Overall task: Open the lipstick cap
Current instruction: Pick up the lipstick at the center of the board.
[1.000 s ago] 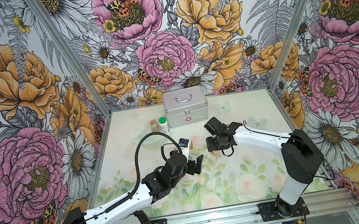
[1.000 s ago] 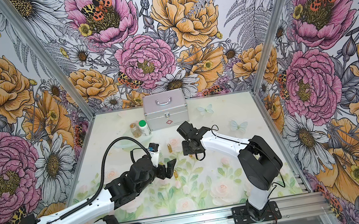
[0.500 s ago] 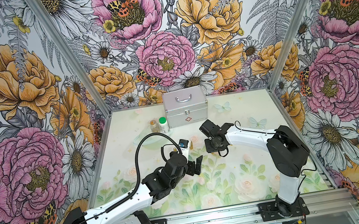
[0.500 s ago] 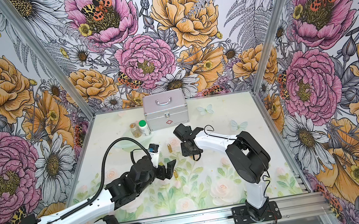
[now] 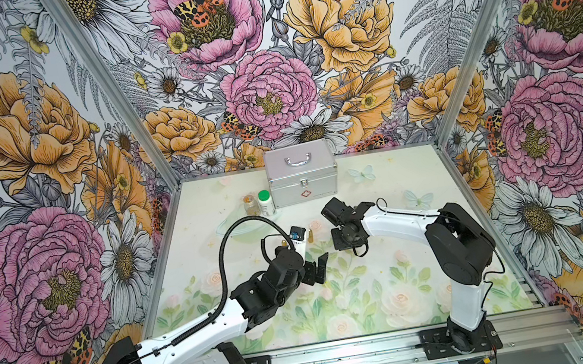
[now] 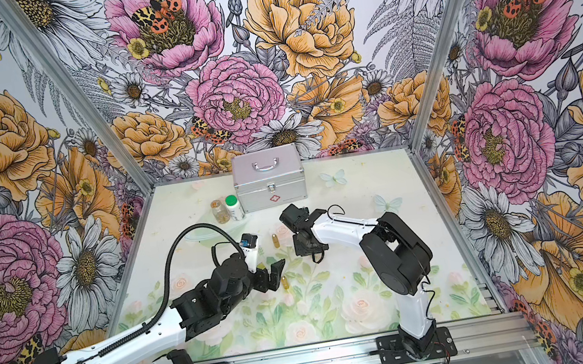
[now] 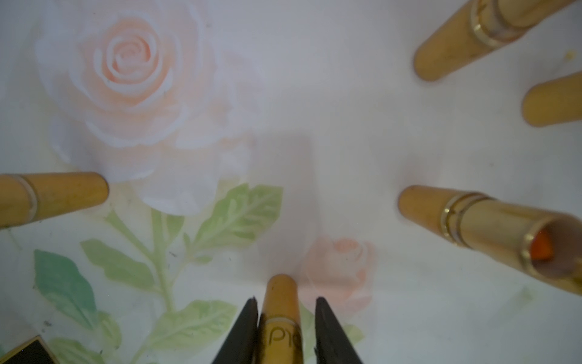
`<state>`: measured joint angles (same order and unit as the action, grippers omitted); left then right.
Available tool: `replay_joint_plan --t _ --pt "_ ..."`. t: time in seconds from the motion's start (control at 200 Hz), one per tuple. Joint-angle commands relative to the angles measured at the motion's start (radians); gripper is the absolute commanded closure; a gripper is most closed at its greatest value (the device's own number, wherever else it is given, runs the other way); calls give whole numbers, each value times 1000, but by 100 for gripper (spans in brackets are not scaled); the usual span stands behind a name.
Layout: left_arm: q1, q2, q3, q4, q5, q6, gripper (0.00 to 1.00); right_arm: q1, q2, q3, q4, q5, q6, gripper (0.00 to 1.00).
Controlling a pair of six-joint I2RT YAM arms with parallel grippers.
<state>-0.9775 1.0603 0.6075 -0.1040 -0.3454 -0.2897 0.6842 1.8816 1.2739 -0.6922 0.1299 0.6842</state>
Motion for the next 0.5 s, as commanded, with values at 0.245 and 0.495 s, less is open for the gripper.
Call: replay_joint_plan --t 0.245,0.495 --pt "12 -19 -15 27 -17 -12 1 8 10 30 -1 32 -24 75" --pt "14 -16 -11 31 -14 -7 1 6 -41 21 -3 10 -37 76"
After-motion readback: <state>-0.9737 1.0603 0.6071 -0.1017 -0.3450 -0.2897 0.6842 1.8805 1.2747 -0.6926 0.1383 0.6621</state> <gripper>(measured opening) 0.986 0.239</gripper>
